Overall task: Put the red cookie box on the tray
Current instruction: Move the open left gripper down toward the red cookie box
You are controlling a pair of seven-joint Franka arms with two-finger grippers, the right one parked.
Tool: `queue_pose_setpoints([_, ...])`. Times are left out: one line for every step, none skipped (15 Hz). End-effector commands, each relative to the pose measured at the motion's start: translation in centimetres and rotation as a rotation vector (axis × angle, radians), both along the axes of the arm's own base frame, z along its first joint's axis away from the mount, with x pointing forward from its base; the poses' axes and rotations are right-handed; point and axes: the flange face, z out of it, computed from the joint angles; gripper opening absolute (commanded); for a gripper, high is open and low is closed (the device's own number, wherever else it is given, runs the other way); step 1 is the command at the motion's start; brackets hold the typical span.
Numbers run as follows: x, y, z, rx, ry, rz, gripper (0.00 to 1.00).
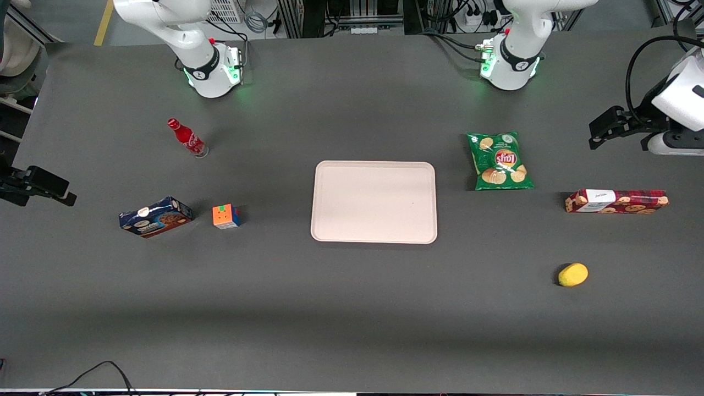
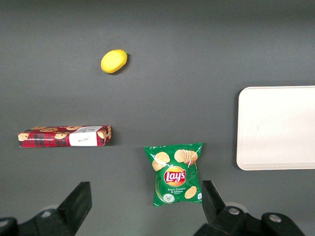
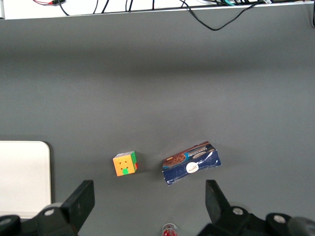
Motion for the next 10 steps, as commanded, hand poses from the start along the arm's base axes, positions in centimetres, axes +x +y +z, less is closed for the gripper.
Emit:
queue_pose_setpoints([0.1, 0.0, 0.4, -0.008, -0.001, -0.001, 1.00])
queue_pose_setpoints([0.2, -0.1, 0.3, -0.006, -0.002, -0.002, 1.00])
queue_pose_setpoints([0.5, 0.0, 0.0, -0.002, 0.000, -0.001, 1.00])
queue_pose_setpoints([0.8, 0.0, -0.3, 0.002, 0.005, -0.016, 1.00])
queue_pose_setpoints([1.3, 0.4, -1.2, 0.002, 0.024, -0.015, 1.00])
queue_pose_setpoints([1.4, 1.3, -1.7, 0.002, 0.037, -0.003, 1.00])
queue_pose_setpoints([1.7, 1.9, -2.6, 0.004, 0.059, -0.045, 1.00])
queue_pose_setpoints([2.0, 2.7, -3.3, 0.025, 0.070, -0.138, 1.00])
queue_pose_setpoints([2.6, 4.2, -4.5, 0.071, 0.096, -0.244, 1.00])
queue_pose_setpoints([3.1, 5.5, -5.3, 0.117, 0.115, -0.370, 1.00])
